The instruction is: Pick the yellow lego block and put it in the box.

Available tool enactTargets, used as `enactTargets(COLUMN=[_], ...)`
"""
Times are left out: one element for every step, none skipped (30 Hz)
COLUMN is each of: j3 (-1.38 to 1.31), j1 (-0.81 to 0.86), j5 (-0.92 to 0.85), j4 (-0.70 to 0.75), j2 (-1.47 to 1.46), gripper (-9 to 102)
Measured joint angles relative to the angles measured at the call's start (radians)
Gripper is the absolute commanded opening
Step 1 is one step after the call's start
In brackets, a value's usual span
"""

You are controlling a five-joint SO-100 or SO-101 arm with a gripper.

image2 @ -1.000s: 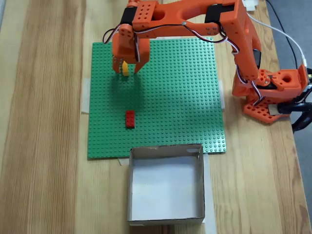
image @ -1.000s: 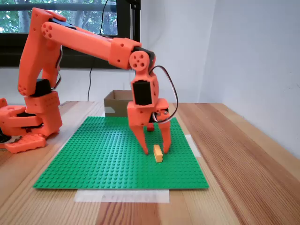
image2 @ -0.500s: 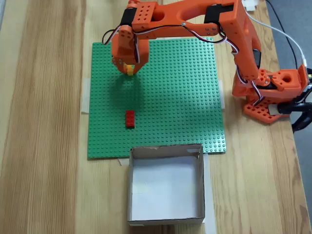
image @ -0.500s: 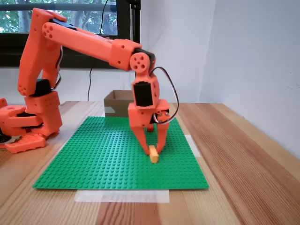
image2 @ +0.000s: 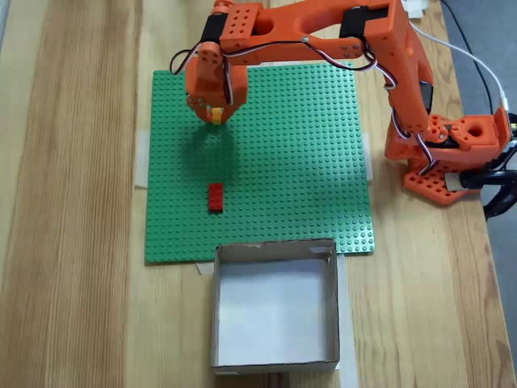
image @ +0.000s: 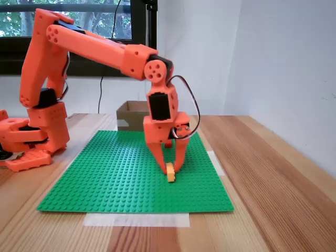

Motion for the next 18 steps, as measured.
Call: enactTargets(j3=[0.0, 0.0, 0.0, 0.0, 0.002, 0.003, 0.008, 0.012, 0.018, 0.031, 0.041, 0.054, 0.071, 0.087, 0.104, 0.12, 0.132, 0.144], j1=[0.003, 0.005, 0.006, 0.006, 0.006, 0.011, 0.011, 0.012, 0.014, 0.015, 0.017, 0.023, 0.038, 0.044, 0.048, 0.048, 0.041, 0.038], j5=[0.0, 0.0, 0.0, 0.0, 0.002, 0.002, 0.002, 0.002, 0.002, 0.002, 0.002, -0.002, 0.0, 0.0, 0.002, 0.003, 0.003, 0.003], j4=[0.0, 0.0, -0.003, -0.003, -0.003, -0.003, -0.005, -0.006, -0.011, -0.017, -0.021, -0.032, -0.041, -0.049, -0.055, -0.058, -0.061, -0.063], j2=[0.0, 0.0, 0.0, 0.0, 0.0, 0.0, 0.002, 0.005, 0.011, 0.02, 0.034, 0.048, 0.064, 0.081, 0.098, 0.117, 0.137, 0.156], gripper=[-1, -1, -1, -1, -1, -1, -1, -1, -1, -1, -1, -1, -1, -1, -1, -1, -1, -1])
